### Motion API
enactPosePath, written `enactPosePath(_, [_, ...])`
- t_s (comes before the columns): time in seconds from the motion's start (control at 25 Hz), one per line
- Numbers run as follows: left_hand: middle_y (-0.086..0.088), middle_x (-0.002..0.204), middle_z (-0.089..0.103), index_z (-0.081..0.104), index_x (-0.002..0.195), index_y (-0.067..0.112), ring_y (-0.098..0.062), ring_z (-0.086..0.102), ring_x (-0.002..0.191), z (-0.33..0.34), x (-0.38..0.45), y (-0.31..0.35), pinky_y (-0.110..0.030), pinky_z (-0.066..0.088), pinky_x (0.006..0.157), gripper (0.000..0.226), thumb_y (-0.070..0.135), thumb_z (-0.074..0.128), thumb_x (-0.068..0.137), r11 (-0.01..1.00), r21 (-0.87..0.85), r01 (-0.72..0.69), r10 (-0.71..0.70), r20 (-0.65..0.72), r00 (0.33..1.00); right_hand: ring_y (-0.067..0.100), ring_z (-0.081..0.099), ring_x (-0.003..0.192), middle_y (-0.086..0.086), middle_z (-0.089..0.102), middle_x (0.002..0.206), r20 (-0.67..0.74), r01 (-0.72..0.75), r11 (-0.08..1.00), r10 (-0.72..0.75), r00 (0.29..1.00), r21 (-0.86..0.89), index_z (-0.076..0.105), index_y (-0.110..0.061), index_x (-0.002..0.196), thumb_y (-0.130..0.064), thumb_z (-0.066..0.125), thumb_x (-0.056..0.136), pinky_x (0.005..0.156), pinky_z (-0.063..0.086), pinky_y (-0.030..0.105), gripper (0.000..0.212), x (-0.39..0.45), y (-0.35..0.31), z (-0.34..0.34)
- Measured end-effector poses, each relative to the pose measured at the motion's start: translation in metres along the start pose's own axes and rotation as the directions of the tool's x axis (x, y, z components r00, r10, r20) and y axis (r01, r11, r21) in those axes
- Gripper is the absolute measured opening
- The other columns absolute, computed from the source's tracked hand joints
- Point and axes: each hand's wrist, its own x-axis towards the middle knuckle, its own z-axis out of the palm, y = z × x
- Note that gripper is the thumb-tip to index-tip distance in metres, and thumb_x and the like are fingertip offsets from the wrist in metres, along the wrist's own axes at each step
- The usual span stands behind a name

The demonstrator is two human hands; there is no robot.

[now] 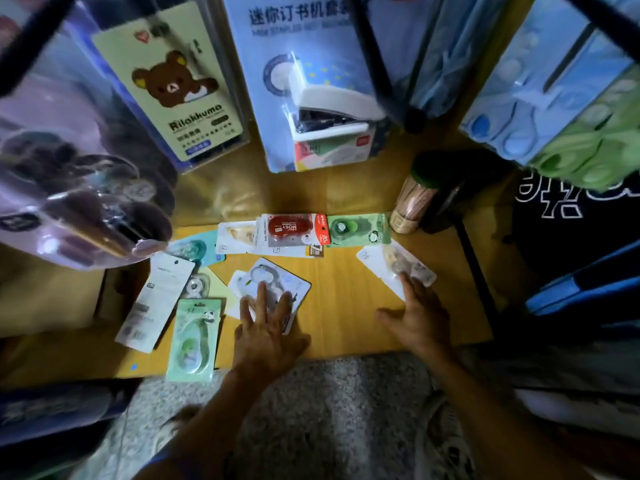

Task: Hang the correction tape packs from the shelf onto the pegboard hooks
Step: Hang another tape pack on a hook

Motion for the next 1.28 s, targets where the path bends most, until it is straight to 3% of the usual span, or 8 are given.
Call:
enactPosePath(0.24, [-0.017, 0.153, 0.039, 0.051, 0.140, 0.029, -0.054, 0.037, 0.133, 0.027, -0.038, 0.025, -0.059, 0.046, 0.093, 0.057, 0.060, 0.032, 0.096, 0.975, 0.012, -0.224, 0.224, -0.071, 0.972, 0.035, 0.054, 0.107, 0.011, 0.060, 0.119, -0.191, -0.017, 1.000, 0.021, 0.981, 0.025, 0.065, -0.015, 0.098, -0.042, 0.067, 0.078, 0.083, 0.048, 0.041, 0.034, -0.016, -0.022, 0.016])
enactPosePath(0.36, [-0.014, 0.151, 0.039, 0.051, 0.135, 0.027, -0.044, 0.030, 0.139, 0.038, -0.044, 0.039, -0.052, 0.030, 0.110, 0.058, 0.050, 0.010, 0.102, 0.987, -0.022, -0.158, 0.157, -0.042, 0.987, 0.035, 0.055, 0.103, 0.011, 0.060, 0.113, -0.145, -0.067, 0.998, 0.065, 0.987, -0.004, 0.063, -0.011, 0.094, -0.035, 0.068, 0.078, 0.082, 0.047, 0.042, 0.029, -0.030, -0.023, 0.027])
enactPosePath(0.44, [-0.013, 0.132, 0.051, 0.062, 0.111, 0.017, -0.035, 0.043, 0.123, 0.033, -0.047, 0.046, -0.048, 0.044, 0.098, 0.045, 0.049, 0.034, 0.098, 0.955, -0.286, -0.072, 0.017, -0.192, 0.981, 0.037, 0.056, 0.099, 0.012, 0.065, 0.107, -0.203, -0.051, 0.995, 0.067, 0.977, 0.082, 0.063, -0.013, 0.095, -0.028, 0.077, 0.069, 0.080, 0.047, 0.043, 0.033, -0.050, -0.027, 0.035])
enactPosePath(0.68, [-0.013, 0.125, 0.044, 0.047, 0.123, 0.015, -0.031, 0.045, 0.111, 0.024, -0.057, 0.063, -0.046, 0.046, 0.094, 0.088, 0.049, 0.089, 0.054, 0.570, -0.757, 0.319, -0.617, -0.138, 0.775, 0.040, 0.048, 0.117, 0.018, 0.055, 0.129, -0.148, -0.127, 0.964, 0.164, 0.975, 0.234, 0.063, -0.015, 0.121, -0.036, 0.084, 0.063, 0.094, 0.039, 0.046, 0.066, -0.078, -0.041, 0.055])
enactPosePath(0.88, [-0.011, 0.120, 0.039, 0.041, 0.128, 0.019, -0.030, 0.050, 0.103, 0.009, -0.048, 0.069, -0.032, 0.051, 0.082, 0.095, 0.024, 0.096, 0.051, 0.239, -0.916, 0.321, -0.710, 0.061, 0.702, 0.035, 0.052, 0.106, 0.013, 0.057, 0.117, -0.099, -0.138, 0.929, 0.182, 0.978, 0.343, 0.058, -0.016, 0.104, -0.030, 0.084, 0.058, 0.083, 0.047, 0.044, 0.054, -0.083, -0.054, 0.049])
enactPosePath(1.0, [-0.008, 0.112, 0.056, 0.043, 0.123, 0.017, -0.024, 0.062, 0.088, -0.002, -0.055, 0.075, -0.023, 0.055, 0.057, 0.071, 0.000, 0.085, 0.067, -0.035, -0.990, 0.134, -0.614, 0.128, 0.779, 0.029, 0.064, 0.088, 0.011, 0.066, 0.103, 0.102, -0.243, 0.648, 0.248, 0.963, 0.721, 0.049, -0.027, 0.096, -0.016, 0.086, 0.061, 0.073, 0.057, 0.048, 0.052, -0.091, -0.056, 0.049])
enactPosePath(1.12, [-0.009, 0.118, 0.067, 0.052, 0.124, 0.024, -0.026, 0.070, 0.090, -0.014, -0.061, 0.065, -0.040, 0.061, 0.072, 0.070, 0.005, 0.087, 0.066, -0.255, -0.950, 0.182, -0.507, 0.292, 0.811, 0.028, 0.067, 0.093, 0.013, 0.066, 0.112, 0.302, -0.393, 0.294, 0.309, 0.902, 0.871, 0.053, -0.019, 0.110, 0.002, 0.081, 0.070, 0.073, 0.060, 0.045, 0.053, -0.109, -0.051, 0.035])
enactPosePath(1.28, [-0.010, 0.111, 0.070, 0.050, 0.131, 0.022, -0.024, 0.068, 0.087, -0.064, -0.089, 0.068, -0.027, 0.059, 0.064, 0.069, 0.010, 0.084, 0.072, -0.231, -0.951, 0.204, -0.409, 0.285, 0.867, 0.022, 0.065, 0.089, 0.017, 0.064, 0.120, 0.281, -0.317, 0.098, 0.273, 0.920, 0.943, 0.055, -0.015, 0.117, 0.021, 0.061, 0.078, 0.058, 0.056, 0.025, 0.053, -0.134, -0.056, -0.027])
